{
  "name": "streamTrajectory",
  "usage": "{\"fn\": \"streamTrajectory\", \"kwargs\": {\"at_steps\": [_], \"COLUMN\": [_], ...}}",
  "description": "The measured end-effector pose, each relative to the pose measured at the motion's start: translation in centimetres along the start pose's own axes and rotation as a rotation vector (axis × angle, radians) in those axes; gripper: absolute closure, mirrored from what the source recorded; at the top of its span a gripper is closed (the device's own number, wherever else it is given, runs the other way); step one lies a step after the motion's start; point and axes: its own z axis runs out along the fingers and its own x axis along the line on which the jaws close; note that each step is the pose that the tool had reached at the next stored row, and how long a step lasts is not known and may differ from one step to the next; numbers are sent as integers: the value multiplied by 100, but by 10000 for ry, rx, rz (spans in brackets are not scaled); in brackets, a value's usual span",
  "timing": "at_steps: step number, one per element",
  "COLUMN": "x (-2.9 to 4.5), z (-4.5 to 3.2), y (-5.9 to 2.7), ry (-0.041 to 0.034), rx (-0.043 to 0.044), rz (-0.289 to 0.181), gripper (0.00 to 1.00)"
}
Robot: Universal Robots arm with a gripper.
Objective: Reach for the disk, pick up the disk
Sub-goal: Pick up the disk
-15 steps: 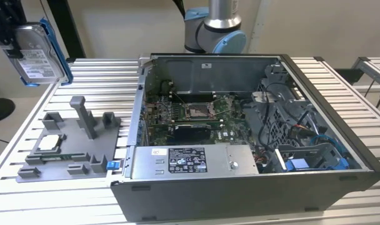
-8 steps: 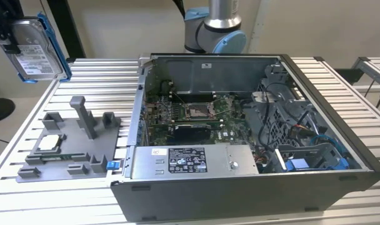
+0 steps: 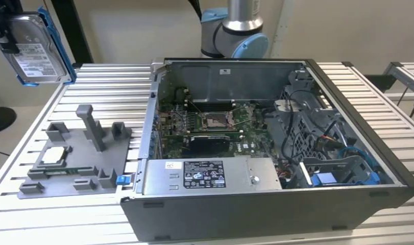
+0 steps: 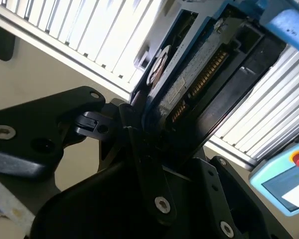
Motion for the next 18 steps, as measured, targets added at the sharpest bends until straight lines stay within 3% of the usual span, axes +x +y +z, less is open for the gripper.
{"fn": "streamTrajectory", "kwargs": {"at_steps": [18], "x": [-16], "z": [-261], "y": [9], "ry": [-6], "rx": [-1], "rz": [0], "gripper": [100]}}
